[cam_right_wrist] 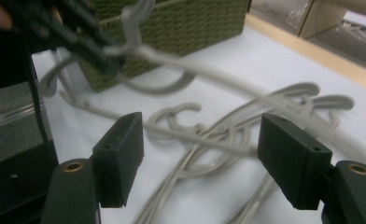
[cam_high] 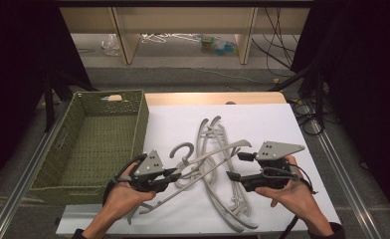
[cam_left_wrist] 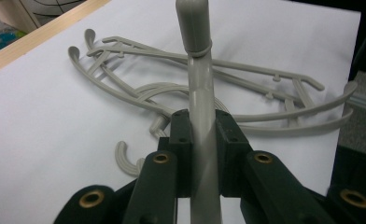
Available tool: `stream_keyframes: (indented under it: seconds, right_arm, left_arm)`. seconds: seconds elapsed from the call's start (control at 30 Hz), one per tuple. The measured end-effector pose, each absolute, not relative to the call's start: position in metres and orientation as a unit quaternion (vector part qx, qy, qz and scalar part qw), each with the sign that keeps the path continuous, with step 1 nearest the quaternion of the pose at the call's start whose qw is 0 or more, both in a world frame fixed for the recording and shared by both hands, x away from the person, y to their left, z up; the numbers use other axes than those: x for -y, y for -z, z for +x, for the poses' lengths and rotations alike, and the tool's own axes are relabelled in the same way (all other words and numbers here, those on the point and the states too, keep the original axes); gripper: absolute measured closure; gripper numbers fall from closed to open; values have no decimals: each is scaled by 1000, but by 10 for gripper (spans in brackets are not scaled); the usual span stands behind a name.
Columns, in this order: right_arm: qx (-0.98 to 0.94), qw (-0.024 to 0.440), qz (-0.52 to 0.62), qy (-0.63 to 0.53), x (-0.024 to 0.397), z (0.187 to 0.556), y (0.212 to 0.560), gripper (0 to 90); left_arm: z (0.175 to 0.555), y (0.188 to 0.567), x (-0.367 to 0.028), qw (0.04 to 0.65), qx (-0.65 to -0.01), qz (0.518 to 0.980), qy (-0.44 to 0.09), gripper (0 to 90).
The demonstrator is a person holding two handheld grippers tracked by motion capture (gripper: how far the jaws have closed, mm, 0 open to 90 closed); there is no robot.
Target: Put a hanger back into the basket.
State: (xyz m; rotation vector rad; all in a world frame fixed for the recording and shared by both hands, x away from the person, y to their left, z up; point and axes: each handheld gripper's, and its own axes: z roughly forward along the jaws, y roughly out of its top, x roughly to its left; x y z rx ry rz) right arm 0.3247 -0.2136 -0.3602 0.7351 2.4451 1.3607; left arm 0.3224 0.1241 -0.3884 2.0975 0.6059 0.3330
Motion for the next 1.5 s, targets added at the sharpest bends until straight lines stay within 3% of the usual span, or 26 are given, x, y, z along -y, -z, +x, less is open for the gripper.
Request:
stream_keyframes:
  seconds: [0.43, 0.73, 1.5]
  right_arm:
    - [-857, 108, 263, -430, 205, 317, 399, 320]
    - [-853, 105, 275, -431, 209, 320, 411, 288]
    - [-856, 95, 281, -422, 207, 322, 419, 278]
  left_arm:
    - [326, 341, -145, 495, -294, 809, -121, 790]
    - [335, 299, -180, 502, -323, 787, -157, 790]
    - [380, 289, -281, 476, -384, 752, -246, 790]
